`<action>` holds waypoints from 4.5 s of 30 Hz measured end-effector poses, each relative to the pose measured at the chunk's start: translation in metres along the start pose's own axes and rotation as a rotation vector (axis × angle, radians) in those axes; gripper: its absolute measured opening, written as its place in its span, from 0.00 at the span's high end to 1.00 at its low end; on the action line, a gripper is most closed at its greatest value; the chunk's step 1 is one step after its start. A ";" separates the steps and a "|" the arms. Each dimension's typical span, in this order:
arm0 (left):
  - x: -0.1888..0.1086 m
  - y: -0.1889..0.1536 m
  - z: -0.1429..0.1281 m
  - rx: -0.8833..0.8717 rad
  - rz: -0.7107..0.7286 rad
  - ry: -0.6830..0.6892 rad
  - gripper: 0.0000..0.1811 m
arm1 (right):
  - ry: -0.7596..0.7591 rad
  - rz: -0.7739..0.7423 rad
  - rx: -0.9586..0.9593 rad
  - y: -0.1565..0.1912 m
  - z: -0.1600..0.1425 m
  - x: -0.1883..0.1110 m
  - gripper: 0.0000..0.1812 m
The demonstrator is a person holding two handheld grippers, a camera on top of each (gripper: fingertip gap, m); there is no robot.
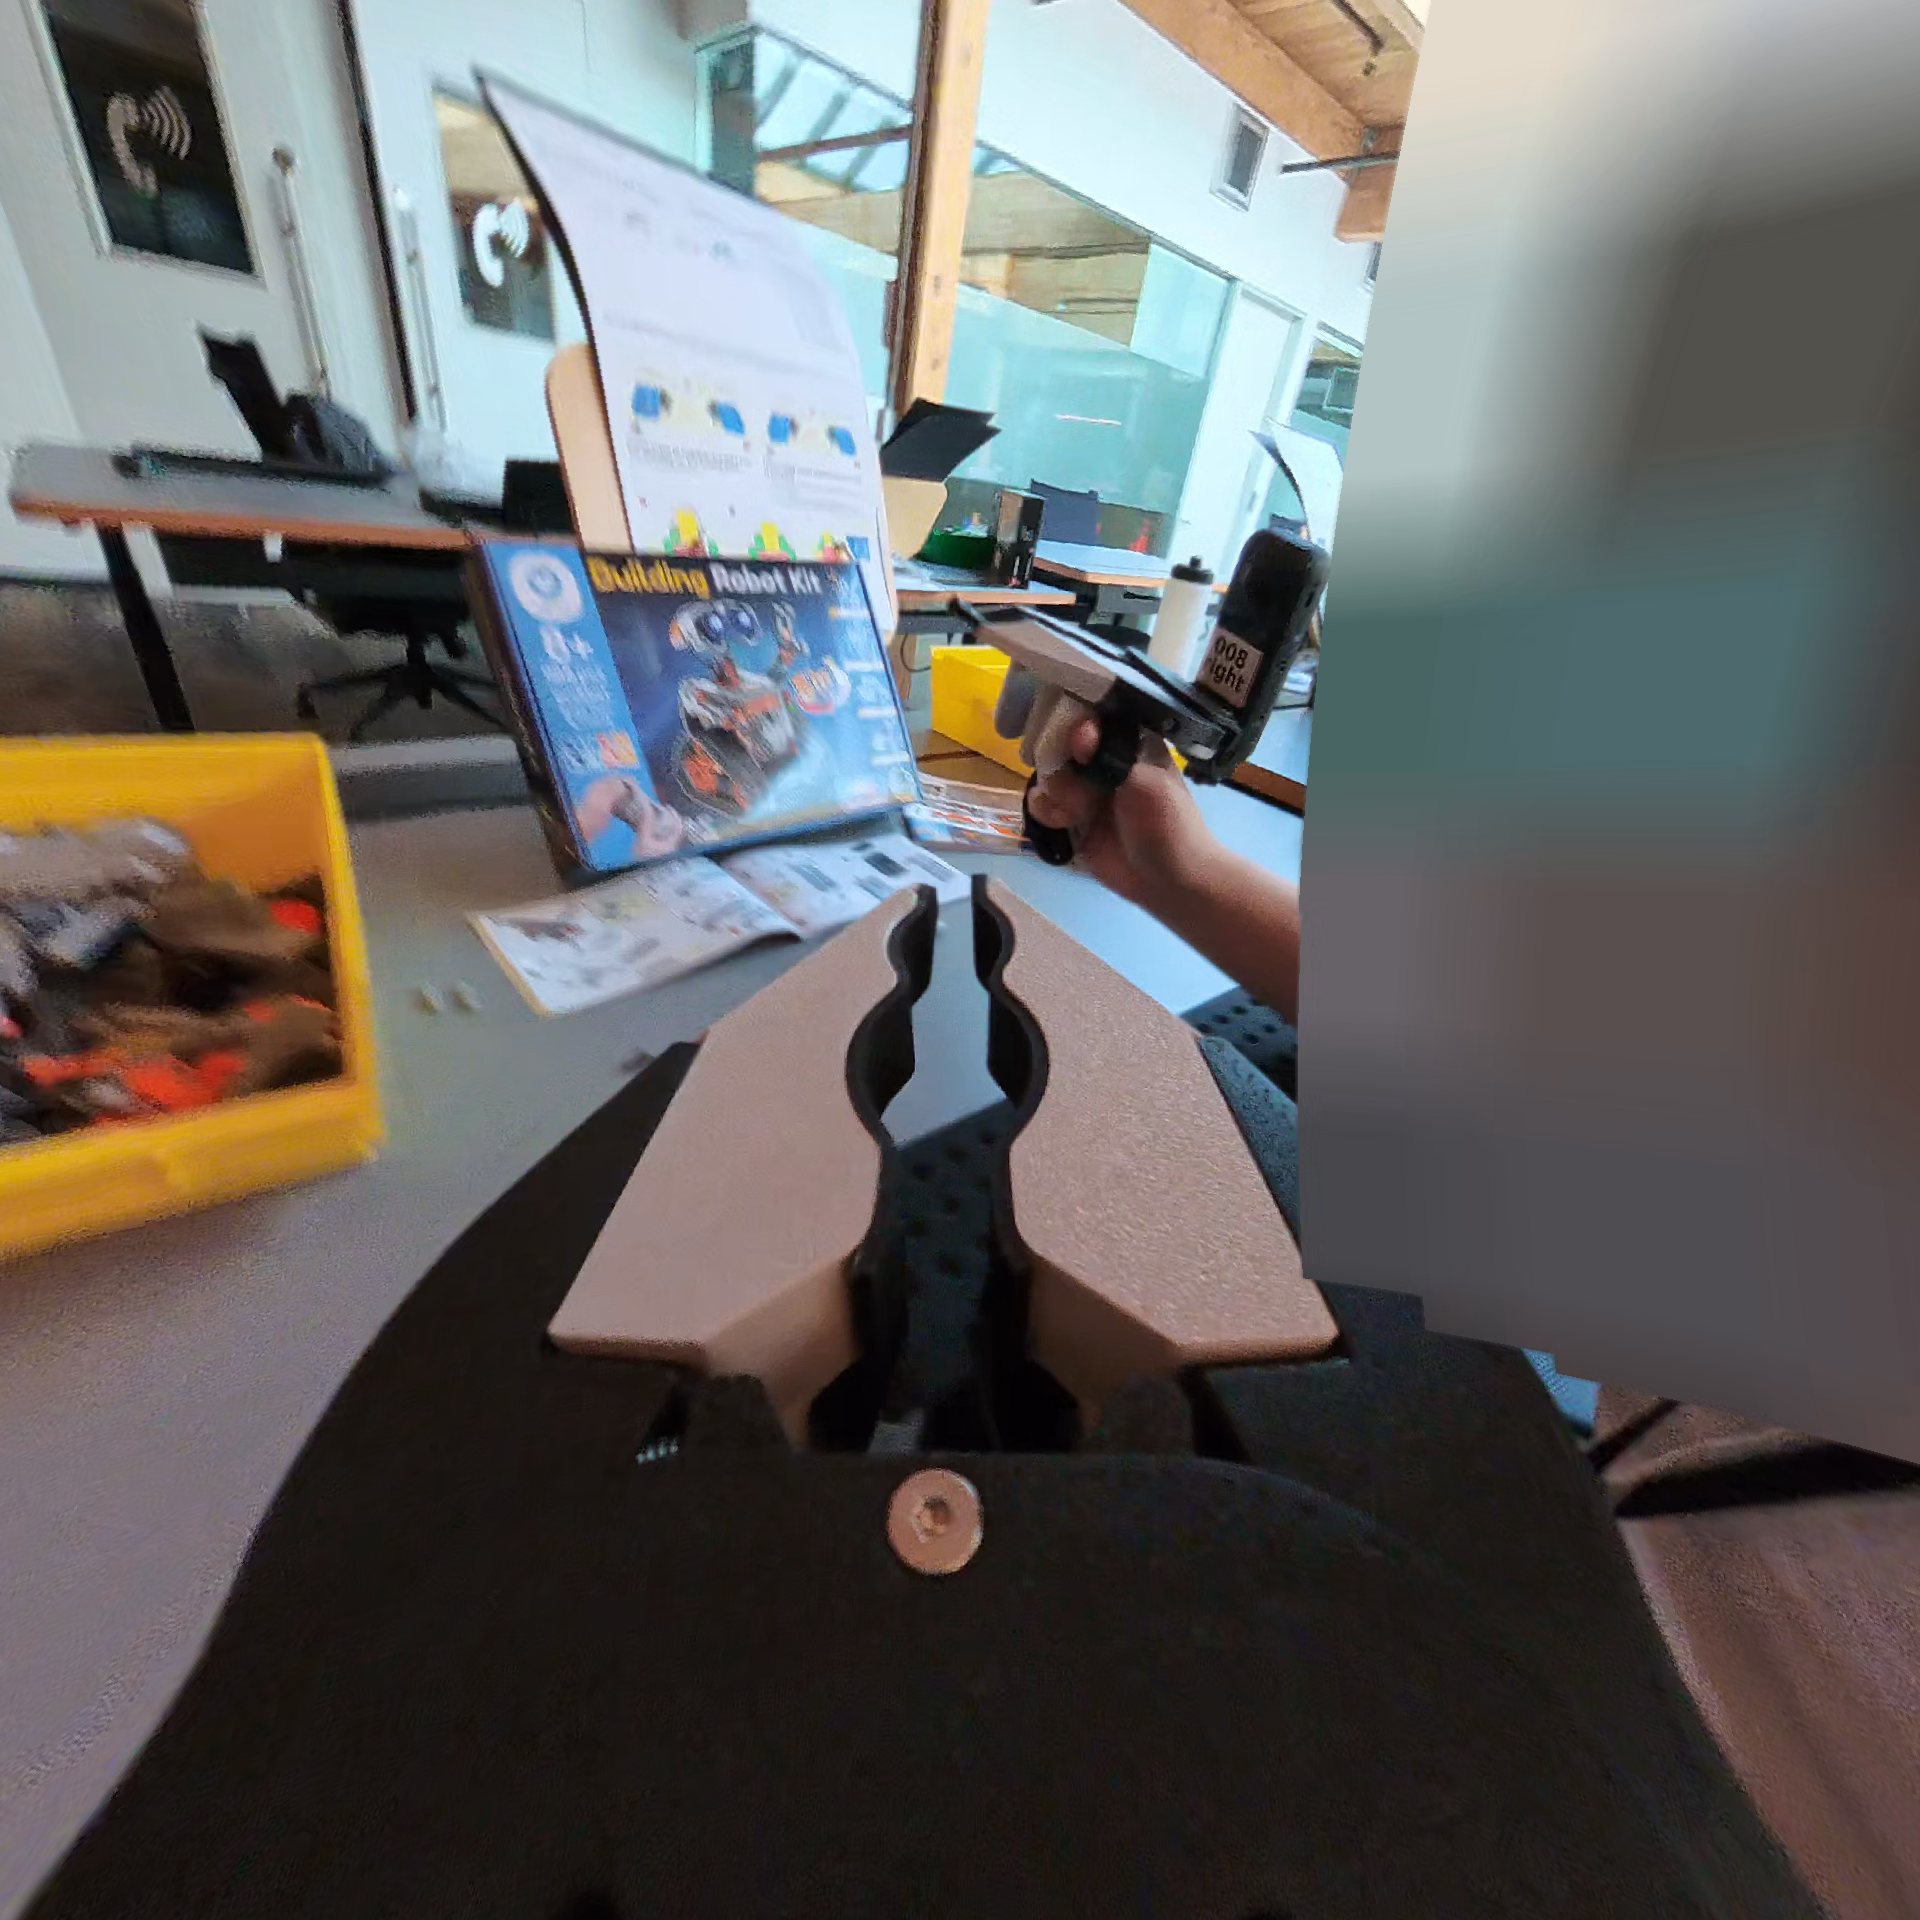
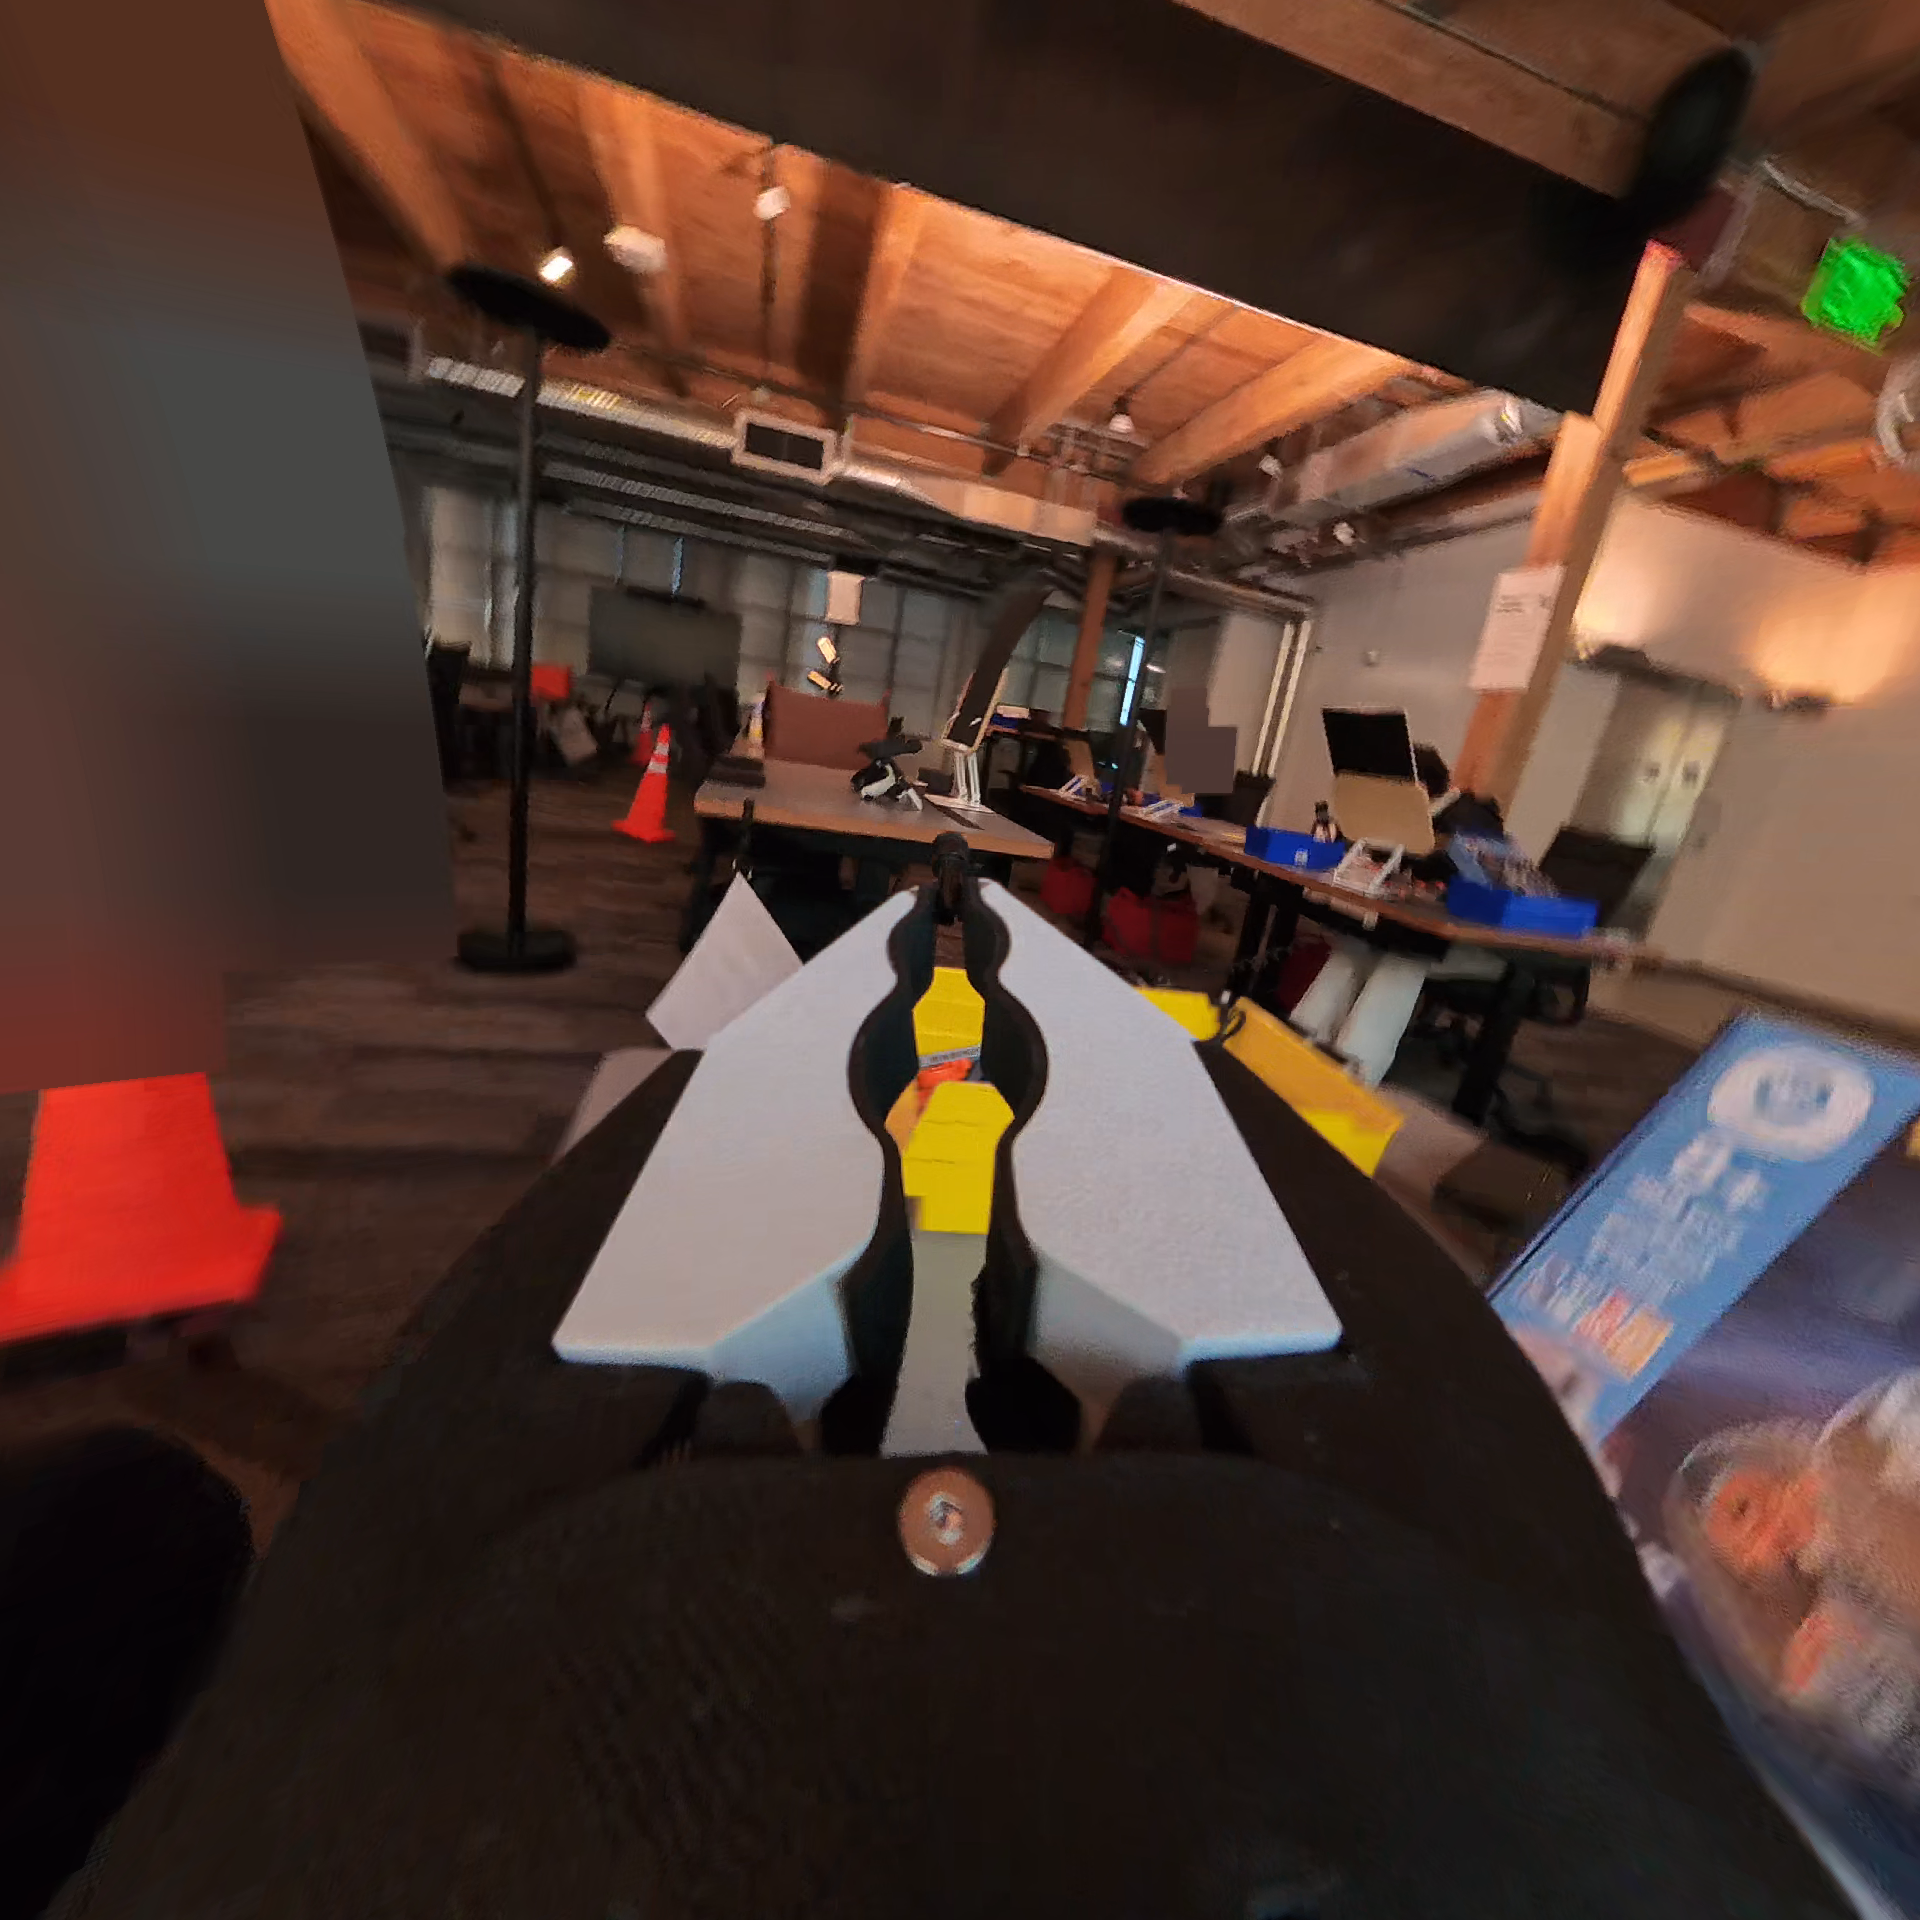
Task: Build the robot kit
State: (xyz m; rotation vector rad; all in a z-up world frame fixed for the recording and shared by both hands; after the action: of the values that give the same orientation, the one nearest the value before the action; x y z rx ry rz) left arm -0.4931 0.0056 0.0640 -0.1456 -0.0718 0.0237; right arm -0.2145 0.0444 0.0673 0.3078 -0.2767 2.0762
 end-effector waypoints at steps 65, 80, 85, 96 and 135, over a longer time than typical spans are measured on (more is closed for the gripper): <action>0.090 0.145 -0.191 -0.395 0.802 0.713 0.56 | 0.103 -0.366 -0.463 -0.077 -0.047 -0.096 0.98; 0.107 0.167 -0.194 -0.121 0.217 0.920 0.73 | 0.278 -0.341 -0.453 -0.071 -0.083 -0.090 0.98; 0.120 0.164 -0.194 0.081 -0.266 1.101 0.73 | 0.328 -0.314 -0.447 -0.071 -0.095 -0.086 0.98; 0.111 0.163 -0.193 0.163 -0.371 1.096 0.61 | 0.338 -0.338 -0.506 -0.074 -0.095 -0.094 0.98; 0.080 0.145 -0.184 0.221 0.011 0.881 0.65 | 0.399 -0.503 -0.577 -0.109 -0.083 -0.117 0.98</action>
State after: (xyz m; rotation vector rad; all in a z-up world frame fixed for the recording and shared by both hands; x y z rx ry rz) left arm -0.4027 0.1245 -0.1330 0.0733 0.8095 -0.0232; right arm -0.0717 0.0306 -0.0419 -0.3540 -0.4806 1.4404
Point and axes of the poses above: each gripper's, where its closed fingertips meet, x out along the fingers, z out of its top, y = z × x across the jaws, the point moved 4 cm from there along -x, back along the fingers, and after that the axes turned 14 degrees about -z, right-handed, at the moved point
